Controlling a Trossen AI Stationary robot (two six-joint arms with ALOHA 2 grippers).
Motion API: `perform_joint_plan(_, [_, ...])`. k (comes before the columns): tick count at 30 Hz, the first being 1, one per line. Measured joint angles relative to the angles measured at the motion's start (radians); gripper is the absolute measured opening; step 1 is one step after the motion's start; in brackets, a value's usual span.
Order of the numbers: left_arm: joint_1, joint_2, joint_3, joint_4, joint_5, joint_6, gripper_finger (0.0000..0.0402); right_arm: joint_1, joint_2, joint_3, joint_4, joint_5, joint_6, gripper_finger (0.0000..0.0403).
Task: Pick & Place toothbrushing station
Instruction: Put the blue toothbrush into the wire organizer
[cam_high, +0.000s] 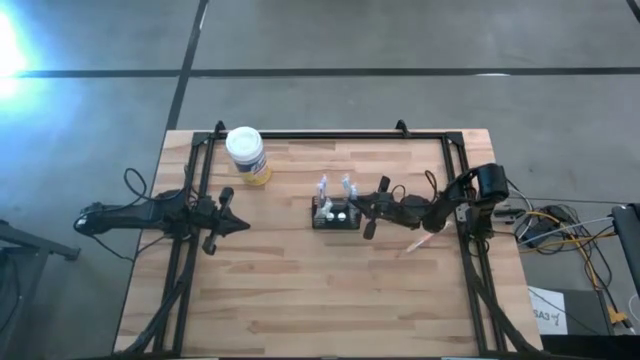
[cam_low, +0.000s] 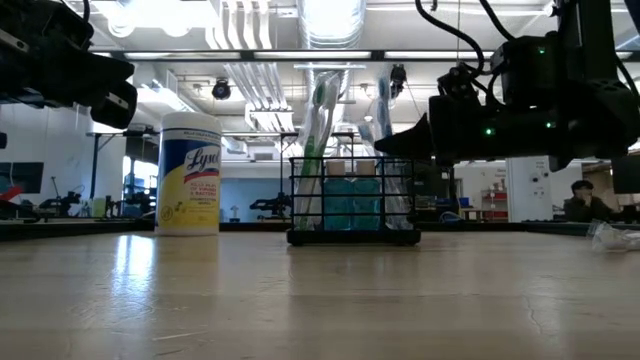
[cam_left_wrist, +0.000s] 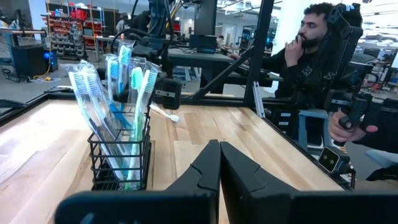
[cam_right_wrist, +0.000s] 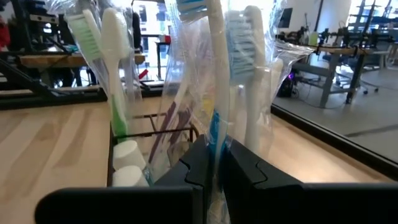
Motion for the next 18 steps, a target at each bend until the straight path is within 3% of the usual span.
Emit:
perform_joint_plan(11, [0.000,0.000,0.000,0.000,0.000,0.003,0.0014,0.000,-0.001,0.002,-0.013,0.000,0.052,0.0024])
perform_joint_plan(18, [0.000,0.000,0.000,0.000,0.000,0.003,0.0006,0.000,-0.002,0.011,-0.017,0.000,0.102,0.0064])
